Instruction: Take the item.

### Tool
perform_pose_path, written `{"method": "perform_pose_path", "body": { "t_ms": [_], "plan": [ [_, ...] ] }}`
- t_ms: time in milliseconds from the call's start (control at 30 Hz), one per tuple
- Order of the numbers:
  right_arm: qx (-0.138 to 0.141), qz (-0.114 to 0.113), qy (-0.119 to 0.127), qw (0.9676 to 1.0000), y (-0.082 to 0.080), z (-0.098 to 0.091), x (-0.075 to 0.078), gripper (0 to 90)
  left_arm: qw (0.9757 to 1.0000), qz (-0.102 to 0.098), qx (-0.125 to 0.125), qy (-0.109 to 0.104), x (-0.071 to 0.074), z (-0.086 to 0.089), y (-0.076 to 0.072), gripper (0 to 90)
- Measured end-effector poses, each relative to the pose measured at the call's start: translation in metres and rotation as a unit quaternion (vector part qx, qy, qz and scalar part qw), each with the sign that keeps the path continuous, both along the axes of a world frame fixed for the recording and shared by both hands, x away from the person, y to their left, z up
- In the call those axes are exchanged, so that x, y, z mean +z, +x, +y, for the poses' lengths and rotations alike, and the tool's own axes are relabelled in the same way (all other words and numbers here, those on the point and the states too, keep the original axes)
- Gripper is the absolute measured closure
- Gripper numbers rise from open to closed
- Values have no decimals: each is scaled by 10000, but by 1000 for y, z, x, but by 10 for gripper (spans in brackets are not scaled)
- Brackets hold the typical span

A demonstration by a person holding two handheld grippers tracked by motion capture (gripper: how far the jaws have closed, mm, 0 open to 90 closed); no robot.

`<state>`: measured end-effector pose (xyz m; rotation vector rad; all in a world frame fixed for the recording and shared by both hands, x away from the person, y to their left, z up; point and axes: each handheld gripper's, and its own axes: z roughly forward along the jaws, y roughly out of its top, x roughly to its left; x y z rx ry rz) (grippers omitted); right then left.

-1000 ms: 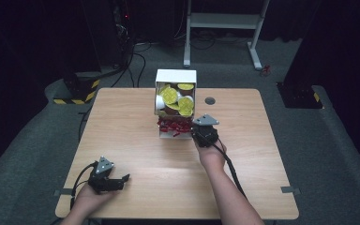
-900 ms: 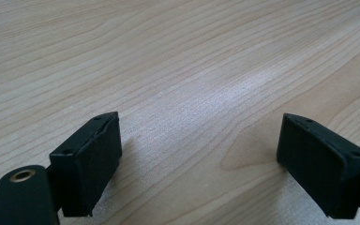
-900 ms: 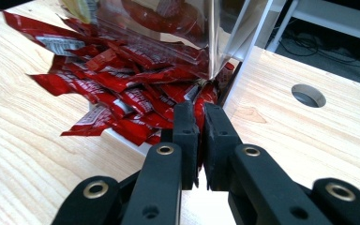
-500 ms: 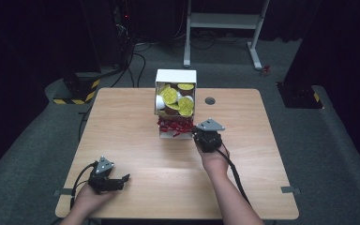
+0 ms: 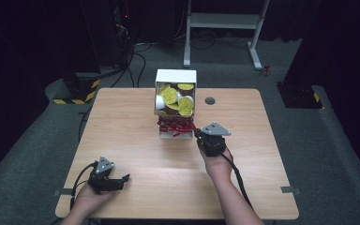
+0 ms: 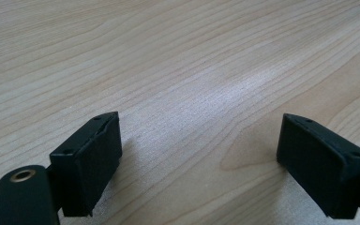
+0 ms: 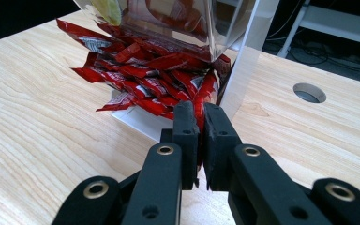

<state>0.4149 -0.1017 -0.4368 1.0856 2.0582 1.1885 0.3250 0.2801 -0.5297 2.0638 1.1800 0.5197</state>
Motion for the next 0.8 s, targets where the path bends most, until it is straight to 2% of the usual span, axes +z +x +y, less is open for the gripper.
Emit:
{"method": "perform_pose_path", "body": {
  "t_ms": [433, 800],
  "plan": [
    [37, -134, 133, 9998, -14, -12, 3, 859, 10000, -1, 0, -3, 0, 0, 0, 146],
    [54, -231, 309, 9992, -27, -24, -1, 861, 10000, -7, 20, -26, 0, 0, 0, 146]
  ]
}}
